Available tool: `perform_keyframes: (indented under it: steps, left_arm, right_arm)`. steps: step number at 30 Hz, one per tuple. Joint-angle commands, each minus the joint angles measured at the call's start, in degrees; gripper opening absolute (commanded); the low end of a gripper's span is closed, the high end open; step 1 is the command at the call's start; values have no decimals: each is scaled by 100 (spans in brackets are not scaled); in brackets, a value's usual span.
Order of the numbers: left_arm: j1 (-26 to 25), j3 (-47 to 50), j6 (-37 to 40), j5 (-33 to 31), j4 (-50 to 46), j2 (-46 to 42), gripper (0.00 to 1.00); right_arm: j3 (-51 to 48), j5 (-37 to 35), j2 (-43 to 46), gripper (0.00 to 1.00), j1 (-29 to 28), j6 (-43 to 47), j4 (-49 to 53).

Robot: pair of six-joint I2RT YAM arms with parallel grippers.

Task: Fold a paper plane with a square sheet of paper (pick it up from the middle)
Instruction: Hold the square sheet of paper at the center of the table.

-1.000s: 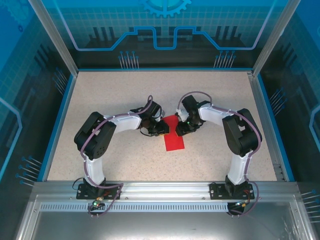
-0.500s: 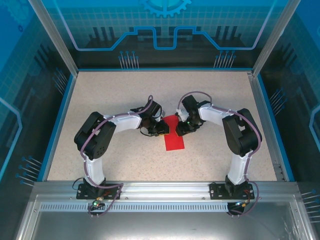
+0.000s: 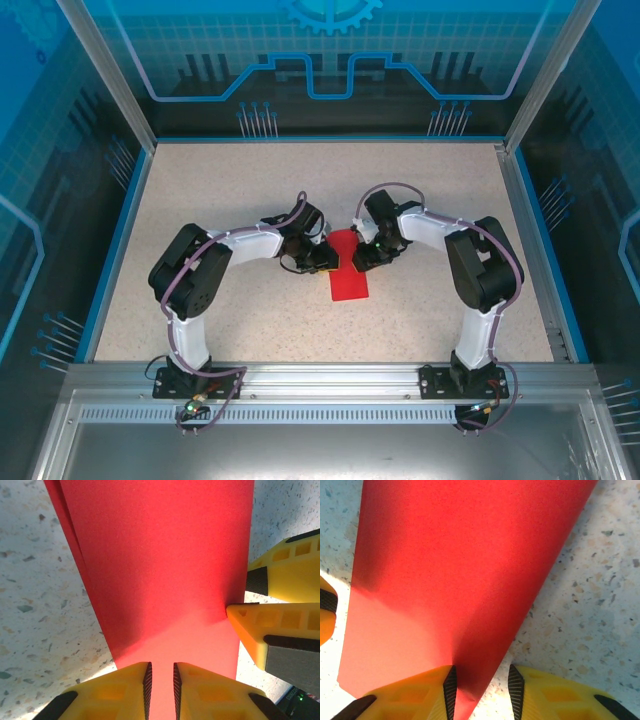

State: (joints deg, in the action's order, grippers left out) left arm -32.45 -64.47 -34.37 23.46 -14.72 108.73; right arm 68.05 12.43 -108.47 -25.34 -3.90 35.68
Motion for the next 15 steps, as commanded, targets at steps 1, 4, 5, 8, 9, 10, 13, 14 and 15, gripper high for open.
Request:
perform_keyframes:
  steps: [1, 4, 5, 8, 9, 10, 13, 14, 15]
  left_arm:
    - [-59, -157, 114, 179, -149, 34, 22]
    - [-51, -163, 121, 194, -171, 23, 22]
    - [-58, -170, 118, 190, -179, 26, 22]
    - [-58, -163, 120, 201, -175, 51, 21]
    - [-63, -168, 118, 202, -172, 60, 21]
    - [-56, -165, 117, 202, -164, 69, 21]
    - [-77, -189, 130, 204, -171, 97, 21]
    - [-81, -188, 148, 198, -180, 111, 21]
    - [-83, -189, 150, 187, -200, 121, 21]
  right_arm:
    - [68, -1, -167, 37, 72, 207, 229]
    - [76, -5, -187, 37, 73, 232, 244]
    - [77, -4, -188, 37, 73, 240, 239]
    - [85, -13, -193, 37, 76, 198, 233]
    - [87, -17, -197, 37, 78, 188, 221]
    - [76, -2, -201, 37, 78, 190, 213]
    - [63, -7, -219, 37, 73, 204, 215]
    - [68, -3, -223, 37, 73, 197, 219]
    - [71, -10, -222, 37, 73, 197, 220]
